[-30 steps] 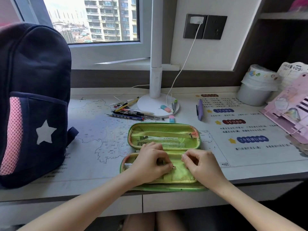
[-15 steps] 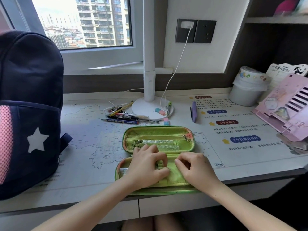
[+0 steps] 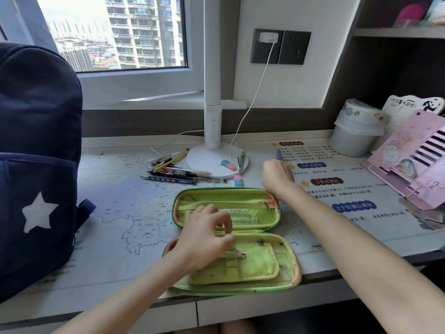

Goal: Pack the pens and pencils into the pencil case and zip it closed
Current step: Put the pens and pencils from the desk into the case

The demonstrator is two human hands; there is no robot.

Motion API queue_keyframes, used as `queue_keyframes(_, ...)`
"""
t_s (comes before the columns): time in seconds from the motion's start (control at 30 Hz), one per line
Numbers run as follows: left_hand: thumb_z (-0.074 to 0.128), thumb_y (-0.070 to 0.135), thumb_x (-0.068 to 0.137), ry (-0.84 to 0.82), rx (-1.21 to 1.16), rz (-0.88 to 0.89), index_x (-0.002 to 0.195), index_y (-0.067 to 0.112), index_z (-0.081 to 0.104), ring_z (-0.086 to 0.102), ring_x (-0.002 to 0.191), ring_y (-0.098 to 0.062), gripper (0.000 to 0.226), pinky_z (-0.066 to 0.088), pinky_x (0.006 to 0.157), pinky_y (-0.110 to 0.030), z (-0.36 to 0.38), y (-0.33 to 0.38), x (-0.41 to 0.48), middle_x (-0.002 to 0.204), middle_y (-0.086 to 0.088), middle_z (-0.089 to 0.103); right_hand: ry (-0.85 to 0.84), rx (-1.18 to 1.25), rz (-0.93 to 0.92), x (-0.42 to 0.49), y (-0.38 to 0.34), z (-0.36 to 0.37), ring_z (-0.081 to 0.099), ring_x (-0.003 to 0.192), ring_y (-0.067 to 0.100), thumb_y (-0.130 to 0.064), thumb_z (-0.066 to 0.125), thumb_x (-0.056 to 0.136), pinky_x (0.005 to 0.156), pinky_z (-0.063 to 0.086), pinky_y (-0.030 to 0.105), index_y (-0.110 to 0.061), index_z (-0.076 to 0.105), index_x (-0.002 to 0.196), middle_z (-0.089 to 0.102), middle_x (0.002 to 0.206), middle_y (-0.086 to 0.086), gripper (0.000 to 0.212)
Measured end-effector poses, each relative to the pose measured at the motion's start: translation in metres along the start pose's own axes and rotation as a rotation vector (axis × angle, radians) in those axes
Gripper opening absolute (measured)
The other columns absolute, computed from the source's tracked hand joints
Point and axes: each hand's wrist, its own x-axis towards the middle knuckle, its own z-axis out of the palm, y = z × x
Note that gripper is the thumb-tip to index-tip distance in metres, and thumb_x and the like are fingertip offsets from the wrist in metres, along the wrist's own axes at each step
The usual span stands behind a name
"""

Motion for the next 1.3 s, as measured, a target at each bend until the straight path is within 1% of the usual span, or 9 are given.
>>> queue_keyframes(0.1,0.036,0.053,0.055,0.127,-0.097,-0.004,0.064,0.039,0.048,0.045,0.086,-0.007,0.021,0.031,0.08,-0.033,-0.017,-0.002,0.015,0.08,0.015,0.05,-0.097,-0.201,0.104,0.025,-0.004,0.011,0.042,0.129,0.03,0.004,0.039,0.09,0.102,0.04,0.037,0.0,0.049,0.128,0.041,0.141,0.02,0.039)
queue_keyframes(0.33,0.052,0.039,0.058,0.258,-0.21,-0.055,0.061,0.039,0.054,0.054,0.085,-0.013,0.004,0.043,0.086,-0.048,-0.037,-0.021,0.034,0.079,0.014,0.056,-0.14,-0.212,0.286,0.05,0.007,0.02,0.052,0.117,0.038,0.006,0.038,0.093,0.089,0.048,0.042,0.007,0.052,0.122,0.054,0.127,0.024,0.032)
queue_keyframes(0.5,0.056,0.029,0.08,0.159,0.117,-0.063,0.083,0.036,0.063,0.052,0.097,-0.015,0.01,0.031,0.085,-0.034,-0.034,-0.042,0.032,0.094,0.011,0.06,-0.044,0.143,0.324,0.058,0.027,0.018,0.055,0.109,0.039,-0.003,0.045,0.088,0.087,0.049,0.04,0.0,0.053,0.122,0.059,0.12,0.019,0.035)
queue_keyframes(0.7,0.031,0.049,0.084,0.143,0.443,0.023,0.103,0.027,0.059,0.055,0.092,-0.022,0.041,0.036,0.08,-0.039,-0.013,-0.063,0.029,0.098,0.006,0.063,-0.18,0.476,-0.155,-0.024,0.006,-0.03,0.055,0.065,0.008,-0.016,0.056,0.088,0.059,0.048,0.024,-0.02,0.069,0.096,0.066,0.084,-0.002,0.016)
queue_keyframes(0.83,0.037,0.046,0.081,0.248,0.248,0.078,0.074,0.024,0.057,0.047,0.074,-0.015,0.03,0.028,0.071,-0.032,-0.012,-0.059,0.032,0.072,0.012,0.058,-0.096,0.024,-0.441,-0.048,-0.004,-0.023,0.045,0.084,0.009,-0.028,0.056,0.091,0.073,0.034,0.023,-0.026,0.069,0.105,0.058,0.089,-0.008,0.02)
queue_keyframes(1.0,0.048,0.037,0.08,0.339,0.151,0.14,0.07,0.024,0.052,0.04,0.073,-0.008,0.017,0.025,0.069,-0.03,-0.011,-0.059,0.031,0.07,0.014,0.054,-0.303,0.147,-0.654,-0.054,-0.025,-0.007,0.041,0.09,0.004,-0.029,0.055,0.091,0.08,0.034,0.021,-0.03,0.067,0.112,0.054,0.087,-0.018,0.024)
queue_keyframes(1.1,0.047,0.04,0.08,0.34,0.122,0.135,0.07,0.024,0.052,0.043,0.073,-0.009,0.02,0.026,0.071,-0.026,-0.009,-0.062,0.032,0.072,0.018,0.05,-0.373,0.421,-0.533,-0.043,-0.024,-0.003,0.051,0.088,0.003,-0.02,0.054,0.092,0.08,0.041,0.019,-0.023,0.067,0.113,0.056,0.087,-0.024,0.025)
queue_keyframes(1.2,0.045,0.042,0.081,0.332,0.091,0.129,0.069,0.022,0.054,0.047,0.074,-0.013,0.025,0.029,0.073,-0.027,-0.007,-0.064,0.033,0.072,0.018,0.047,0.024,0.517,-0.202,-0.006,-0.019,0.008,0.059,0.068,0.015,-0.018,0.053,0.09,0.062,0.047,0.026,-0.014,0.069,0.105,0.069,0.095,-0.007,0.022)
queue_keyframes(1.3,0.044,0.043,0.081,0.328,0.078,0.116,0.069,0.022,0.054,0.047,0.074,-0.014,0.026,0.029,0.075,-0.026,-0.007,-0.065,0.034,0.072,0.018,0.048,0.096,0.344,0.063,0.039,-0.024,0.024,0.062,0.095,0.029,-0.031,0.053,0.089,0.072,0.045,0.031,-0.012,0.062,0.11,0.068,0.107,0.009,0.029)
